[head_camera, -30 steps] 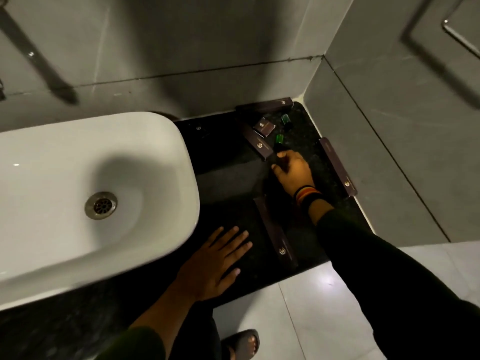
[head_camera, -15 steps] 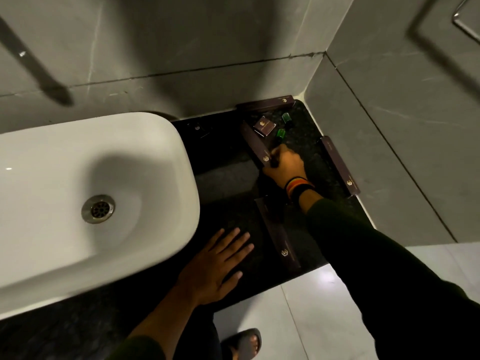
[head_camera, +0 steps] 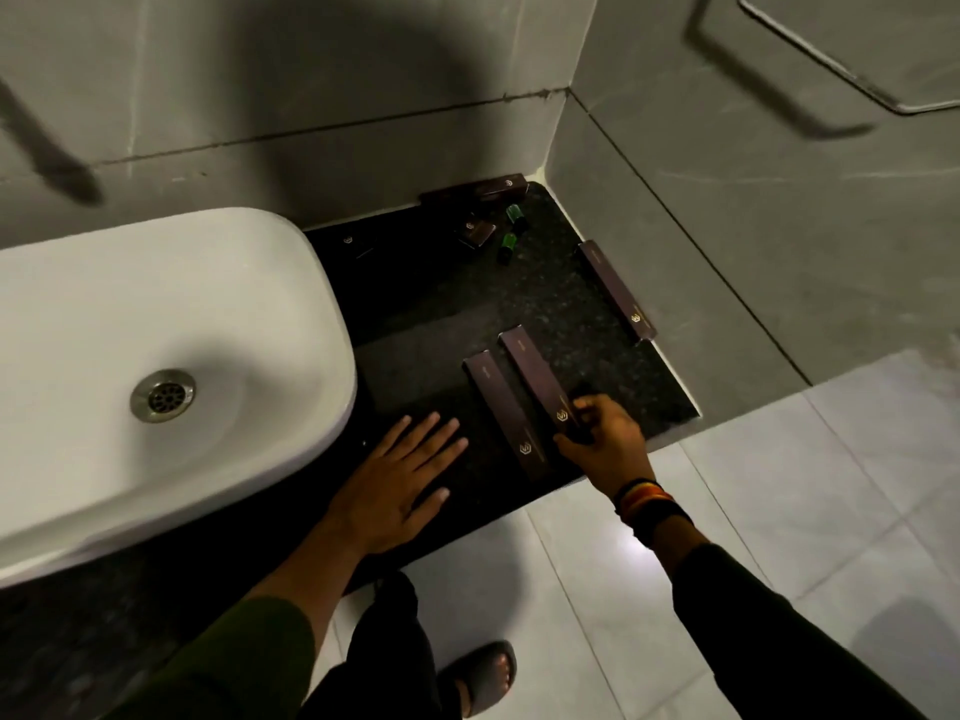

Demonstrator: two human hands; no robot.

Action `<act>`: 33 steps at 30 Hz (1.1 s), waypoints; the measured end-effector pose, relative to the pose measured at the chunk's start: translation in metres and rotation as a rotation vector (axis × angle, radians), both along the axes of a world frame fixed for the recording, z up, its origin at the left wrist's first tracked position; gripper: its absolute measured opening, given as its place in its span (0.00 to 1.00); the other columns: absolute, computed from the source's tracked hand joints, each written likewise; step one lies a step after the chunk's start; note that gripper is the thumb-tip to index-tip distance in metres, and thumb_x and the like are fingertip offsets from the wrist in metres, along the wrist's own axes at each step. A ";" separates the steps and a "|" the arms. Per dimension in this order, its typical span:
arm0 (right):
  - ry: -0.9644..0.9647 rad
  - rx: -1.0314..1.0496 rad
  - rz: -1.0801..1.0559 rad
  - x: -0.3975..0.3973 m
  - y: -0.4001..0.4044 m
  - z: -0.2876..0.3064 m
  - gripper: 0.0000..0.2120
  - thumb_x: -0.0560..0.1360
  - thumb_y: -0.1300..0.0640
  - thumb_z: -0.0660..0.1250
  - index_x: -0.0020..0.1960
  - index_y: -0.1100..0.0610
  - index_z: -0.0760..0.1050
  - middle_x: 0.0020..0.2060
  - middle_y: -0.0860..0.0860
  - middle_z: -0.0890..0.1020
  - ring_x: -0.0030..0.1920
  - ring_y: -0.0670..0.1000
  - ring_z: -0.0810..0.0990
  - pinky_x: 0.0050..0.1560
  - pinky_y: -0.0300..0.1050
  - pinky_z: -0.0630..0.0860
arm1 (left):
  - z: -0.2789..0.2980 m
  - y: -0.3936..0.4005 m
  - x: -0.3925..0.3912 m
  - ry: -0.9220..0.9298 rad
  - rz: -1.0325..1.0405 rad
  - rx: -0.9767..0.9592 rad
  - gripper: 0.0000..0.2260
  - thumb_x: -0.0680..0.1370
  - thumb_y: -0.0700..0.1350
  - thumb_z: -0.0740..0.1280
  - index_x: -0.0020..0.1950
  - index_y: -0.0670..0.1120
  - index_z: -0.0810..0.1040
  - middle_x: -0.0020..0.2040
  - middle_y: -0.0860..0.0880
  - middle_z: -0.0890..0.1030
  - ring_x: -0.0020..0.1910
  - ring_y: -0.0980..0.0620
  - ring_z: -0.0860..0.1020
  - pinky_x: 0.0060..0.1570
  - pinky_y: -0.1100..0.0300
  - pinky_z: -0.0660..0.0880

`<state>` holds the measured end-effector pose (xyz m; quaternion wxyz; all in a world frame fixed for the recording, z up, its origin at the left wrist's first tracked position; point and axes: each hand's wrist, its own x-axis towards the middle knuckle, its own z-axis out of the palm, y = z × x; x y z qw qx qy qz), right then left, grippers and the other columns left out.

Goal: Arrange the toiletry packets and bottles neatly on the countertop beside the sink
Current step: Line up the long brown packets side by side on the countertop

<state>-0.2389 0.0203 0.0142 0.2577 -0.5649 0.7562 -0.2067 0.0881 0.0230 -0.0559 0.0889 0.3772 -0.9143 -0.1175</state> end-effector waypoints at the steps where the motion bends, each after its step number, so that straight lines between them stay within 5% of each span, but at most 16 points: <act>1: -0.005 0.004 0.006 0.001 0.003 -0.001 0.24 0.65 0.54 0.79 0.58 0.54 0.74 0.52 0.52 0.80 0.51 0.52 0.79 0.54 0.47 0.79 | 0.000 0.000 0.000 -0.002 0.003 0.001 0.30 0.87 0.57 0.57 0.89 0.50 0.62 0.90 0.50 0.58 0.89 0.46 0.53 0.86 0.43 0.49; 12: -0.056 0.008 -0.021 -0.003 0.003 0.007 0.21 0.69 0.50 0.77 0.58 0.54 0.75 0.51 0.50 0.79 0.47 0.50 0.80 0.48 0.41 0.79 | 0.000 -0.001 0.000 -0.013 0.014 0.029 0.29 0.88 0.58 0.55 0.89 0.51 0.61 0.90 0.50 0.57 0.89 0.46 0.53 0.86 0.43 0.48; 18: 0.007 -0.085 -0.200 -0.027 -0.058 0.020 0.12 0.72 0.53 0.72 0.54 0.53 0.77 0.51 0.55 0.82 0.49 0.56 0.83 0.54 0.50 0.79 | -0.001 -0.001 0.000 0.001 0.011 0.033 0.29 0.88 0.58 0.55 0.89 0.50 0.62 0.89 0.49 0.59 0.89 0.45 0.55 0.85 0.41 0.50; 26: 0.316 0.083 -0.122 -0.049 -0.163 0.021 0.30 0.73 0.54 0.70 0.72 0.59 0.67 0.67 0.61 0.74 0.68 0.63 0.71 0.71 0.56 0.68 | -0.008 0.000 0.001 0.117 0.009 0.051 0.28 0.89 0.56 0.56 0.88 0.49 0.65 0.89 0.49 0.60 0.89 0.44 0.55 0.84 0.38 0.54; 33: 0.279 0.181 -0.202 -0.038 -0.179 0.024 0.28 0.69 0.51 0.75 0.66 0.57 0.72 0.59 0.60 0.79 0.57 0.62 0.79 0.59 0.56 0.78 | -0.008 -0.001 0.001 0.109 0.005 0.073 0.28 0.88 0.57 0.56 0.88 0.49 0.64 0.90 0.49 0.59 0.89 0.45 0.54 0.84 0.39 0.54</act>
